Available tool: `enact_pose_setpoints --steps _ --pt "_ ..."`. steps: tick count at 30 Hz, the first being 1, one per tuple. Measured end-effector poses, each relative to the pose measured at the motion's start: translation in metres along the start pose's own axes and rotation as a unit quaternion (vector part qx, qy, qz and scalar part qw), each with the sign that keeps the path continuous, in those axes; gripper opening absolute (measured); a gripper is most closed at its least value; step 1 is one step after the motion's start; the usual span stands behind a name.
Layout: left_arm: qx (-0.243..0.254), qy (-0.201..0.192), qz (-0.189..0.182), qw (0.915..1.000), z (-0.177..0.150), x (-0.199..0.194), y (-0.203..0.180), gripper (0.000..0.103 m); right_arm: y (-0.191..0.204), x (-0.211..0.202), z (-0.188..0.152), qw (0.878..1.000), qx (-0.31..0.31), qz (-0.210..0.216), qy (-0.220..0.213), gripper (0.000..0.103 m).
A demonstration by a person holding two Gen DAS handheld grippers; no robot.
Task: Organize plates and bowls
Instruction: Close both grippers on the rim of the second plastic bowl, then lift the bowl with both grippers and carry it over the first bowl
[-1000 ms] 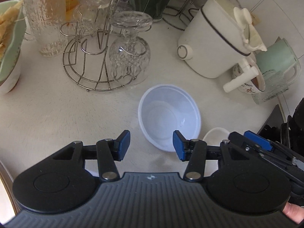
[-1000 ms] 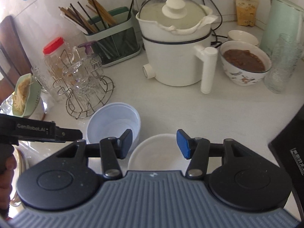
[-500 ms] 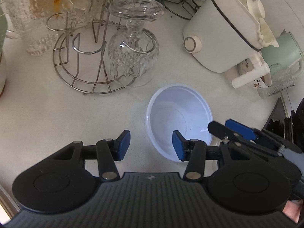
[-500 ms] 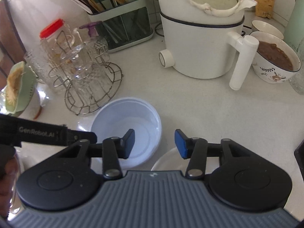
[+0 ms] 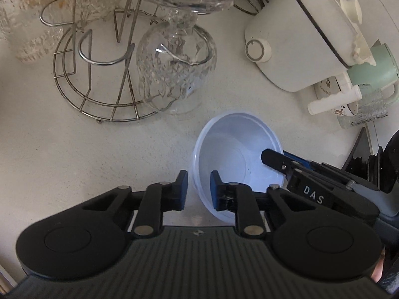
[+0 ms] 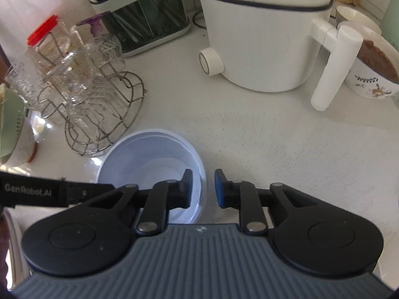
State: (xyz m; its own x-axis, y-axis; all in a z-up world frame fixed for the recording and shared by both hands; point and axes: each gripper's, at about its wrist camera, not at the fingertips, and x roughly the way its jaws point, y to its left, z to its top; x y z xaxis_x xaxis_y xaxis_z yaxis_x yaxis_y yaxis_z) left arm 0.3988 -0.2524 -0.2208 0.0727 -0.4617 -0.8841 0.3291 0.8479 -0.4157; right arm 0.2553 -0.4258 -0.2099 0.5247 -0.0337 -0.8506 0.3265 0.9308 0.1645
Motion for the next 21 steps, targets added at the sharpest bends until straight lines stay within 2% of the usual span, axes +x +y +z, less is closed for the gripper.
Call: enact_pose_setpoints --steps 2,11,21 --pt "-0.003 0.001 -0.004 1.0000 -0.001 0.001 0.001 0.021 0.001 0.003 0.001 1.000 0.001 0.004 0.003 0.017" --pt "0.008 -0.012 -0.009 0.9999 -0.004 -0.009 -0.003 0.021 0.005 -0.003 -0.004 1.000 -0.001 0.016 -0.005 0.017" --pt "0.031 -0.034 -0.037 0.9983 -0.009 -0.050 -0.017 0.021 -0.001 -0.041 -0.010 0.999 0.027 0.027 -0.037 0.017"
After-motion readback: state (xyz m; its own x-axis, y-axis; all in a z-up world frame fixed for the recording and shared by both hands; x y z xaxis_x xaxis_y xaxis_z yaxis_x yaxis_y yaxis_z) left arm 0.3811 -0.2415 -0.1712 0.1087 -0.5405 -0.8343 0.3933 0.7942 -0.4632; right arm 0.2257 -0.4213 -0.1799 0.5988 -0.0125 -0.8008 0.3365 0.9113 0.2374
